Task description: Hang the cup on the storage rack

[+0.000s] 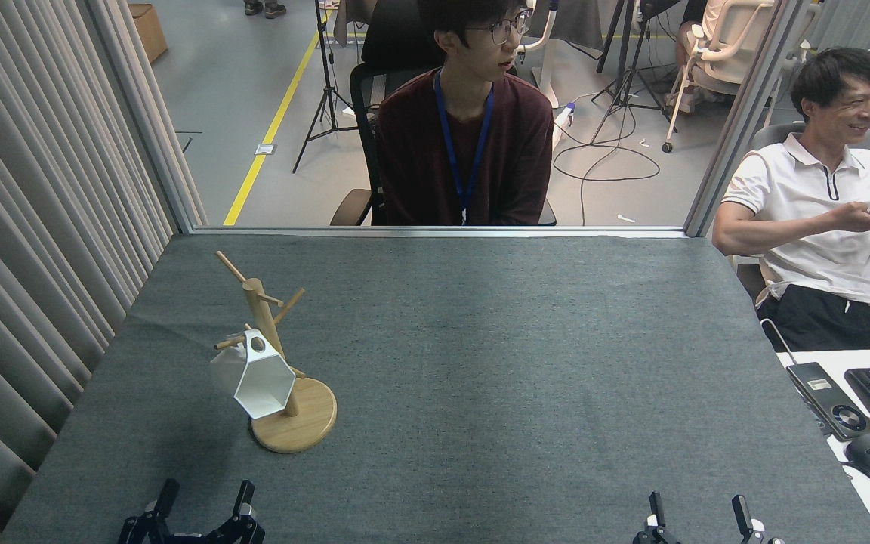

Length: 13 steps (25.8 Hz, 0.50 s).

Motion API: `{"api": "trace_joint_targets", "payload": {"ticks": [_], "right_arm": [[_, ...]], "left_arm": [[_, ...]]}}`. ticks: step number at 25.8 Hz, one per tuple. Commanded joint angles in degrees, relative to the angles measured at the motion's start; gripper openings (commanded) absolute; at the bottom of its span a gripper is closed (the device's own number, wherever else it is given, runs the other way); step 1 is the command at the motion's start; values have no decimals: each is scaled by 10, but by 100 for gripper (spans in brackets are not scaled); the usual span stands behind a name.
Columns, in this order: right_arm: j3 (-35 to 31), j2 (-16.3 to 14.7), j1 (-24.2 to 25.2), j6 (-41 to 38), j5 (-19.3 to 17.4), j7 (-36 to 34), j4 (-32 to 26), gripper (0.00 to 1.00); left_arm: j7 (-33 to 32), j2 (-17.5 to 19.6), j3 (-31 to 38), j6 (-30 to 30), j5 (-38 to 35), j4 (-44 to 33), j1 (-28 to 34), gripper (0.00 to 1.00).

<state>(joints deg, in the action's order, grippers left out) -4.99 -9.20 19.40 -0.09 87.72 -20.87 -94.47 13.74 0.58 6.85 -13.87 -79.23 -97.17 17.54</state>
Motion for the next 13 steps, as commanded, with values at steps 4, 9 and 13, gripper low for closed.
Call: {"api": "trace_joint_targets", "payload": {"ticks": [4, 9, 13], "right_arm": [[0, 0, -1, -1, 0, 0, 0, 98], [0, -1, -2, -1, 0, 0, 0, 98], [0, -2, -2, -1, 0, 0, 1, 98]], "left_arm": [[1, 0, -1, 0, 0, -3, 1, 100], [3, 0, -1, 0, 0, -3, 2, 100], [4, 0, -1, 0, 0, -3, 2, 100]]}}
